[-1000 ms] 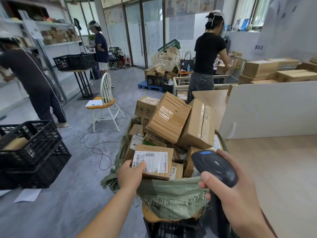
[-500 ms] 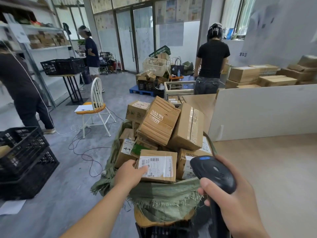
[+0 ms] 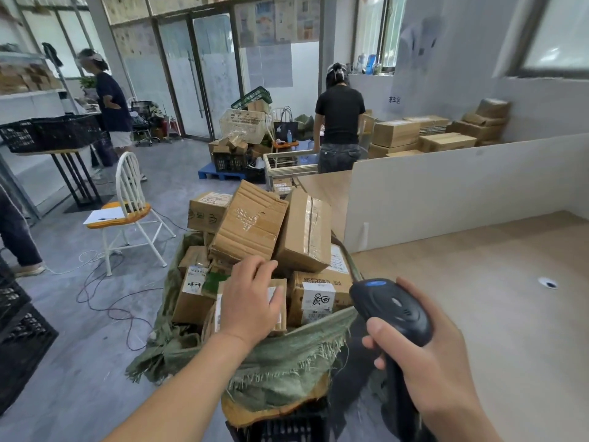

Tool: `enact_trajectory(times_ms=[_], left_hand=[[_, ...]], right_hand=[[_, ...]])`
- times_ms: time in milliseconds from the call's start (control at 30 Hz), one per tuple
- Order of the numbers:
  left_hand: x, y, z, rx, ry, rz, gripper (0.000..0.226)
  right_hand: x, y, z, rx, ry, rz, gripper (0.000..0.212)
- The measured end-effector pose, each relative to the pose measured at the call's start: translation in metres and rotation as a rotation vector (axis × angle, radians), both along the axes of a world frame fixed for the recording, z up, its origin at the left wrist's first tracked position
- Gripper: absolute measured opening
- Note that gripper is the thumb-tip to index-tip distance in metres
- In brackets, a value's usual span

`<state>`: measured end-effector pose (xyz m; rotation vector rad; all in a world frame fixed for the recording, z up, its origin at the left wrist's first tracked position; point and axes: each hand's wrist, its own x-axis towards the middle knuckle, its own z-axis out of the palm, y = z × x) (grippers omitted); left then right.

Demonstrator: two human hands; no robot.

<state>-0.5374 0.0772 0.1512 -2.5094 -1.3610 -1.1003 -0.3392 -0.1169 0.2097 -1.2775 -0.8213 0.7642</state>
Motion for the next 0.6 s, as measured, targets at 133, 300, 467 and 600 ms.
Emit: enact_trajectory(times_ms=[133, 300, 467, 600], left_hand=[[0.053, -0.017, 0.017, -0.010, 0.121, -0.098, 0.050], [0.117, -0.046, 0.028, -0.036, 0.279, -0.161, 0.056], [0.199, -0.107, 0.039, -0.054, 0.352, -0.253, 0.061], [0.272, -0.164, 0.048, -0.030, 0.374, -0.336, 0.063]], right_hand=[[0.027, -0.027, 0.002, 0.016, 0.015, -0.083, 0.069], [0.067, -0.080, 0.013, 0.027, 0.021, -0.161, 0.075], [0.118, -0.148, 0.028, 0.047, -0.011, -0.260, 0.073], [0.166, -0.211, 0.038, 0.059, -0.020, -0.340, 0.070]])
